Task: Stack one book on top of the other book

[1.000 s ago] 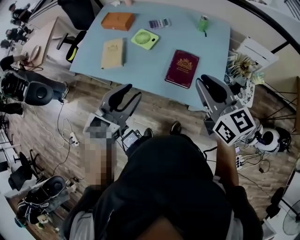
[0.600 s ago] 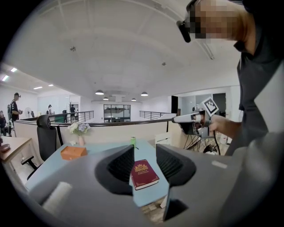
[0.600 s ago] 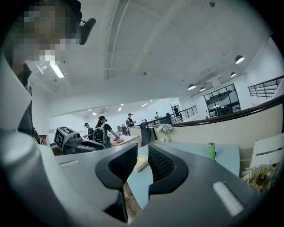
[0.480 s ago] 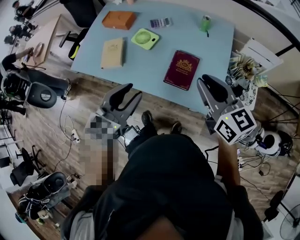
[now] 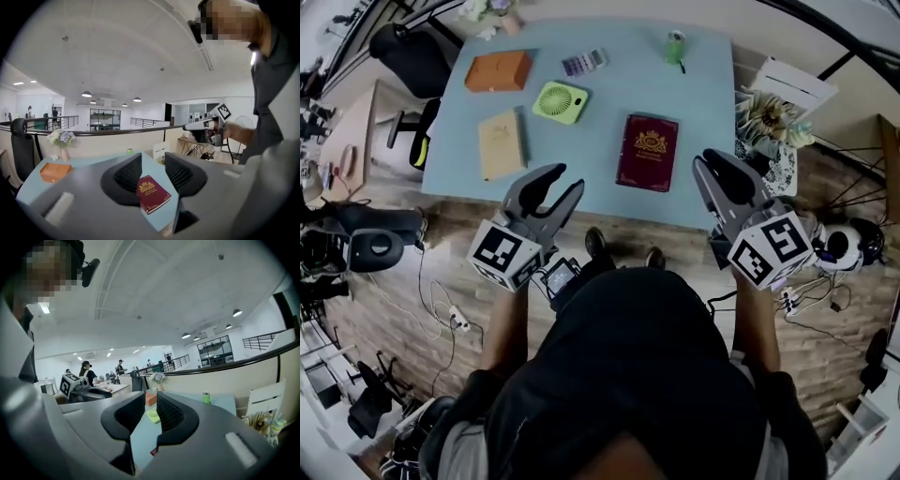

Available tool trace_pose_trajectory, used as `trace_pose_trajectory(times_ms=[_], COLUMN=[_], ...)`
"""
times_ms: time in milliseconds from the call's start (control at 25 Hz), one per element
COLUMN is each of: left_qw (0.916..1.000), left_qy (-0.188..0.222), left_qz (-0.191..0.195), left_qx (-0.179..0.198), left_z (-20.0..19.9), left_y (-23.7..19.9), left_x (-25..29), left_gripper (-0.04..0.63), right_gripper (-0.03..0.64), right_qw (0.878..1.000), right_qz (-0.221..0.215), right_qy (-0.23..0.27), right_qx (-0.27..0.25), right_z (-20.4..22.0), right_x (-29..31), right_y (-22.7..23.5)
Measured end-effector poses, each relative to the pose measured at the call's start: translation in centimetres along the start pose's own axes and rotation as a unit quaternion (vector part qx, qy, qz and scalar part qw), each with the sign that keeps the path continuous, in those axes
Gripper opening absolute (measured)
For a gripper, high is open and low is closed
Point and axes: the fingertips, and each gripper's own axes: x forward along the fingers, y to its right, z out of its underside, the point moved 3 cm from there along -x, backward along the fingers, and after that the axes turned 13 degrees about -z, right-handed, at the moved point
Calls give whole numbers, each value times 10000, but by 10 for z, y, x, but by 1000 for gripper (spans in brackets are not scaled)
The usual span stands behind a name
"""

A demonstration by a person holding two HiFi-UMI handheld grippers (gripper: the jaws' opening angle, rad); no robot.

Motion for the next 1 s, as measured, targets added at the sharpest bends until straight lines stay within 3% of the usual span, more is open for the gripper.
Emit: trace_pose_trajectory(times_ms=[560,840,1000], left_qw=[9903,9884,9908], left_qy=[164,12,-127], left_qz=[1372,1517,1345], left_qx=[146,-33,-111], left_z=[-4,13,22], left_y=[-63,-71,-71], left_x=[60,90,115], left_gripper=[206,206,206], right_gripper=[58,58,58], right_qw=[9926,9923,9931], right_qz=[1208,1206,1089], right_qy=[92,-29,-136], right_qx=[59,265,410], right_z=[-6,14,27], right_x=[49,66,72], right_y=[1,23,53])
